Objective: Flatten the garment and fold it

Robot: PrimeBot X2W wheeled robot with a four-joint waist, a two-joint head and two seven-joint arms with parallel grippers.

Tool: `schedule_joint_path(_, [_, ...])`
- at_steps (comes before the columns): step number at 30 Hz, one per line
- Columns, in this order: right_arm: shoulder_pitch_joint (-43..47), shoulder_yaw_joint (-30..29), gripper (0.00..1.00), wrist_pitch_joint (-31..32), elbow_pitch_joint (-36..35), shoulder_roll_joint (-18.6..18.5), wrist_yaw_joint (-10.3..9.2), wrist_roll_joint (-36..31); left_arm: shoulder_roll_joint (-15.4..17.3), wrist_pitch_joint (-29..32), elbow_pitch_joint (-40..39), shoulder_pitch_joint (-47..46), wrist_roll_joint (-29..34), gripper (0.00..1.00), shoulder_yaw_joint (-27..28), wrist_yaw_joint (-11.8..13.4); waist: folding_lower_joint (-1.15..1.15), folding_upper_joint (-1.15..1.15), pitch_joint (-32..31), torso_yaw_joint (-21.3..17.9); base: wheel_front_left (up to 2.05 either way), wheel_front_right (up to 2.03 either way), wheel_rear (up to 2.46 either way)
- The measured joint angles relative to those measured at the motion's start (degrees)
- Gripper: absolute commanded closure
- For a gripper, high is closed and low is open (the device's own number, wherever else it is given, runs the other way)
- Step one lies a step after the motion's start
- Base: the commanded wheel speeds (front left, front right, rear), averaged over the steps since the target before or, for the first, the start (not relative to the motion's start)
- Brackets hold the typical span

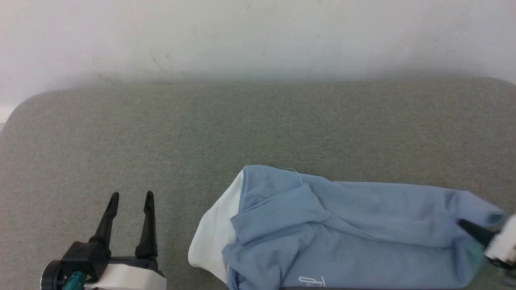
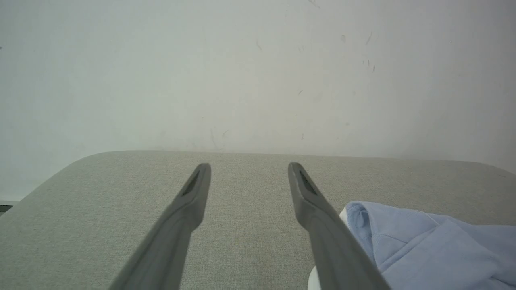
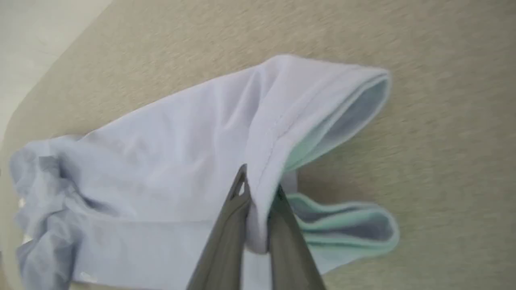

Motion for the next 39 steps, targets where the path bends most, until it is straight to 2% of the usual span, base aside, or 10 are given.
schedule_joint_path(5, [-2.33, 4.10, 1.00, 8.61, -8.24, 9.92, 0.00, 14.47, -0.07, 0.00, 0.18, 0.17, 0.00, 0.00, -0.19, -0.02, 0.00, 0.00, -0.28, 0.06, 0.00, 0.00, 0.00])
schedule_joint_path(9, [-3.71, 10.00, 1.00, 10.58, -10.33, 15.22, 0.00, 19.33, -0.15, 0.00, 0.33, 0.13, 0.00, 0.00, -0.43, -0.05, 0.00, 0.00, -0.09, 0.34, 0.00, 0.00, 0.00])
schedule_joint_path(12, [-5.06, 15.66, 1.00, 8.29, -8.59, 16.92, 0.00, 19.85, -0.27, -0.01, 0.71, -0.34, 0.00, 0.00, -0.97, -0.51, 0.00, 0.00, 0.12, 0.81, 0.00, 0.00, 0.00])
schedule_joint_path(19, [-9.54, 31.39, 1.00, -4.58, -0.69, 17.41, 0.00, 21.39, -1.14, -0.01, 2.16, -2.64, -0.01, 0.00, -2.45, -1.48, 0.00, 0.00, 0.79, 2.92, 0.00, 0.00, 0.00])
schedule_joint_path(20, [-10.23, 33.41, 0.71, -6.93, 0.48, 17.61, 0.00, 21.40, -1.22, -0.01, 2.35, -2.75, -0.01, 0.00, -2.46, -1.48, 0.00, 0.00, 0.90, 3.19, 0.00, 0.00, 0.00])
schedule_joint_path(23, [-12.47, 39.32, 0.51, -11.52, 2.47, 17.68, 0.00, 22.77, -1.25, 0.00, 2.90, -2.77, -0.01, 0.00, -2.44, -1.49, 0.00, 0.00, 1.39, 3.69, 0.00, 0.00, 0.00])
schedule_joint_path(24, [-13.22, 40.76, 0.00, -13.34, 3.07, 17.72, 0.00, 22.82, -1.29, -0.01, 2.99, -2.79, -0.01, 0.00, -2.42, -1.51, 0.00, 0.00, 1.56, 3.75, 0.00, 0.00, 0.00])
schedule_joint_path(31, [-18.81, 51.34, 0.00, -22.65, -0.09, 15.24, 0.00, 18.29, -2.10, -0.01, 3.53, -3.37, -0.01, 0.00, -2.00, -1.98, 0.00, 0.00, 1.86, 3.58, 0.00, 0.00, 0.00])
schedule_joint_path(36, [-23.04, 58.46, 0.00, -32.49, -6.68, 5.44, 0.01, 5.58, -2.33, -0.01, 4.42, -3.33, 0.18, 0.00, -1.42, -1.99, 0.00, 0.00, 1.01, 2.84, 0.00, 0.00, 0.00])
schedule_joint_path(39, [-22.88, 55.88, 0.00, -38.44, -6.37, 0.54, 0.01, -5.53, -2.45, -0.01, 4.82, -3.04, 0.59, 0.00, -0.93, -1.89, 0.00, 0.00, 0.25, 2.15, 0.00, 0.00, 0.00])
